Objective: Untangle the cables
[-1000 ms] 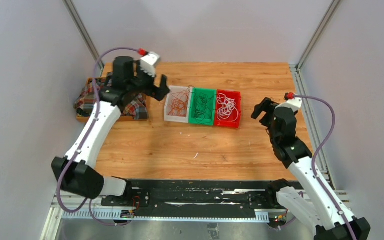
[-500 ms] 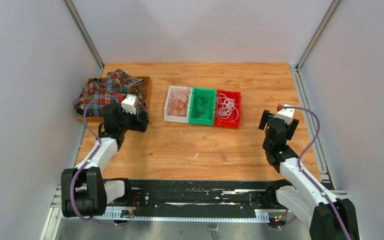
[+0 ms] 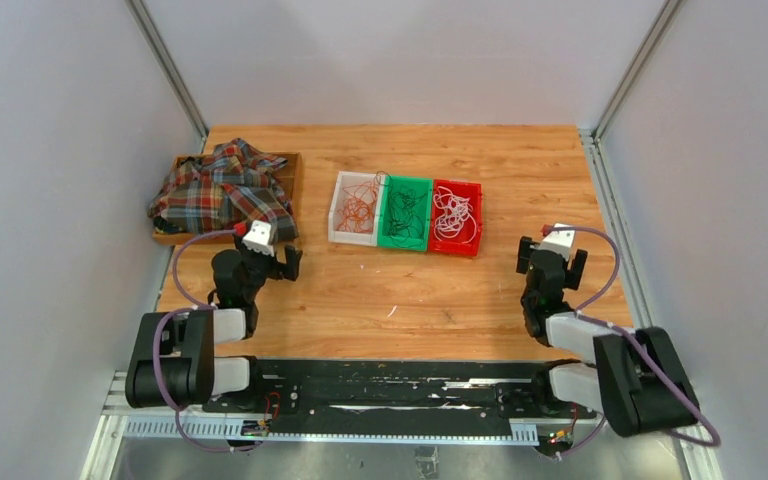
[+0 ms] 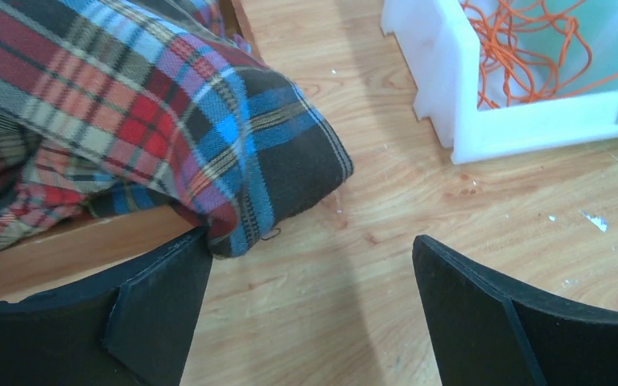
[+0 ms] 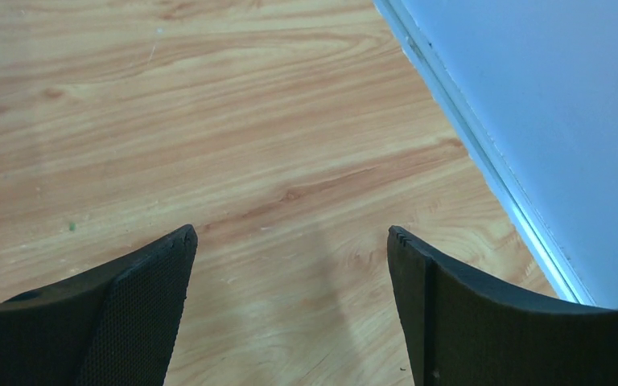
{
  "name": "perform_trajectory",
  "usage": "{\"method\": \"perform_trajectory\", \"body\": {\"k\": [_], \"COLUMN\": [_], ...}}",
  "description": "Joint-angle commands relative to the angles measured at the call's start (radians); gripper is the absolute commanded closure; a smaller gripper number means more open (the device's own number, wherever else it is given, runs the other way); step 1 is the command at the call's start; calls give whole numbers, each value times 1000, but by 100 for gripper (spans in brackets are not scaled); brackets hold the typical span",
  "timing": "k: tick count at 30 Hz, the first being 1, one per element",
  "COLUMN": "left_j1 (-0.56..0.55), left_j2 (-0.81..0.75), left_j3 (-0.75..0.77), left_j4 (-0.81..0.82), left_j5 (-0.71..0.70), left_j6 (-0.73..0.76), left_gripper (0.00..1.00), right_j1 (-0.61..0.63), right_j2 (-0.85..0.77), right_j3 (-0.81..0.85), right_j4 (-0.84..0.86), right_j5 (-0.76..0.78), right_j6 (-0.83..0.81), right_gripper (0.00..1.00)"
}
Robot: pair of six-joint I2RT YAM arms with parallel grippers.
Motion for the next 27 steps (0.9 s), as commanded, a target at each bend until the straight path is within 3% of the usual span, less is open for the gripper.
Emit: {"method": "perform_trajectory", "body": {"k": [1,3,5,7,8,10,12,27], "left_j1": [2,2,2,-4,-20,-30,-29,-30], "left_j2": [9,73,143,79,68,105,96,96], "left_j3": [-11,-24,-22,32,38,22,24,24], "left_j4": [221,312,412,191,167,266,243,245], "left_j5": [-75,-90,-87,-88,-112,-113,-114,-116], "left_j6": [-31,-34,-70,-28,-7,-24,-22,-23], "left_gripper": [2,2,2,2,2,2,2,2], "right_j1": [-20,-18,-22,-22,-23,-58,-70,-68], "right_j2": [148,191,232,306,322,281,249,269], "right_j3": [-39,-30,-49,-44,-22,18,37,27], "right_j4": [363,383,438,534,519,362,286,336], "right_j5": [-66,-206,-205,-195,-180,-207,-224,-235], "right_j6": [-87,-140,-122,-146,-147,-91,-72,-89], "right_gripper": [13,12,12,12,10,10,9,9]}}
